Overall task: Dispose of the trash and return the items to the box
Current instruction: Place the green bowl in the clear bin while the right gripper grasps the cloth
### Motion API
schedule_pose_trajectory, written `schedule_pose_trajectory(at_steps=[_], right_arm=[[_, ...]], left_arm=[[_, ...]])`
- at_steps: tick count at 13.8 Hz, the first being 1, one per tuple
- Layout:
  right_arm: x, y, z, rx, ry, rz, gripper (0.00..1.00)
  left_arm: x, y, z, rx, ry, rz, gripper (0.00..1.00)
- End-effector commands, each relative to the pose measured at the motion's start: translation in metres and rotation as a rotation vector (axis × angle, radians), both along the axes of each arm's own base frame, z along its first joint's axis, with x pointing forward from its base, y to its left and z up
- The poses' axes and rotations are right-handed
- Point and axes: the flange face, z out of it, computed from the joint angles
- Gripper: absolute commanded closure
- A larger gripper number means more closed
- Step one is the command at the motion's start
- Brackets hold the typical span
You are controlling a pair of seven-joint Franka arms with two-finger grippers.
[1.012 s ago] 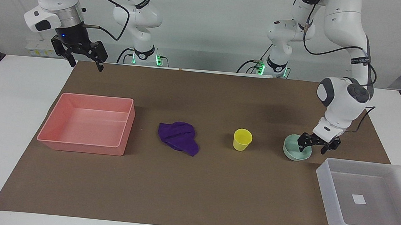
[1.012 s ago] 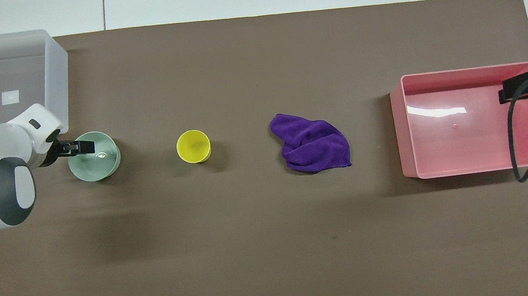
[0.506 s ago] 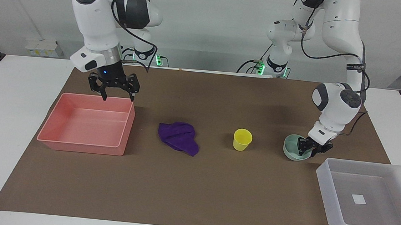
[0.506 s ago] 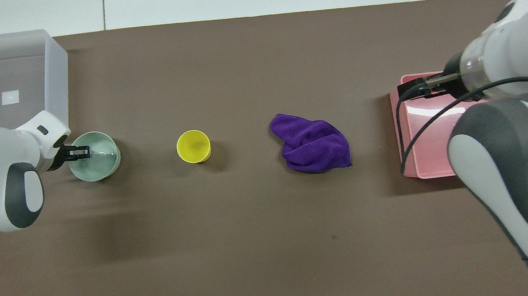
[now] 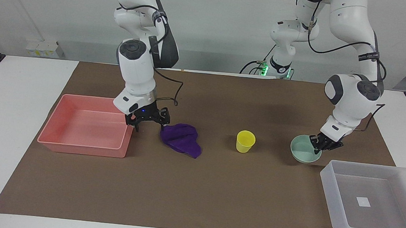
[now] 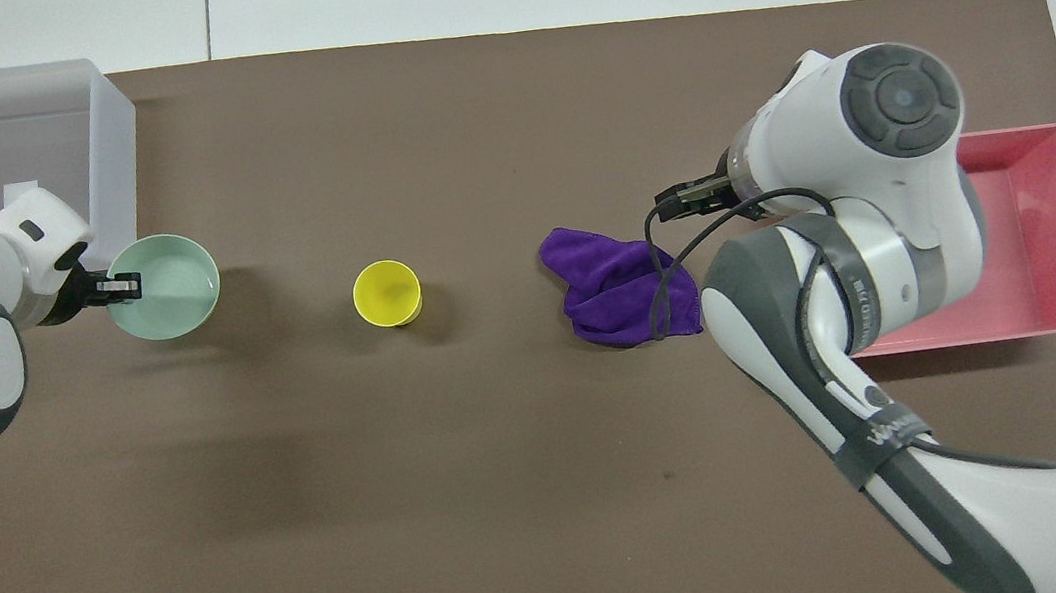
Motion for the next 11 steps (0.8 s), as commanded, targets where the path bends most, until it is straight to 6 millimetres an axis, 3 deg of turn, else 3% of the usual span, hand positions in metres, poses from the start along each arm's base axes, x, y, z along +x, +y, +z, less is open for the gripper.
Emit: schedule_pose_trajectory(at_steps=[1,3,5,6,7,8,11], right_arm=[[-0.007,0.022,-0.032,0.016,-0.010,0.003,0.00],[-0.011,0.049,-0.054,0.036,-0.015,0.003,0.00],[-0.010,0.059,-0.073,0.037,-0.016,0.012,0.00],[-0.016,0.079,-0.084,0.038,-0.018,0.044,0.00],[-0.020,0.089,-0.097,0.039,-0.024,0.070,0.00],[-0.023,0.089,-0.106,0.041,-0.030,0.076,0.00],[-0.038,0.095,-0.119,0.029,-0.003,0.100,0.00]], left_arm=[[0.016,0.006,0.042,0.015,-0.012,0.000,1.00],[0.031,0.010,0.050,0.011,-0.074,0.010,1.00],[0.055,0.019,0.061,-0.033,-0.107,0.051,1.00],[0.070,0.026,0.065,-0.041,-0.118,0.063,1.00],[0.082,0.046,0.059,-0.044,-0.102,0.089,1.00],[0.097,0.063,0.064,-0.041,-0.121,0.109,1.00],[0.139,0.081,0.057,-0.018,-0.183,0.115,1.00]])
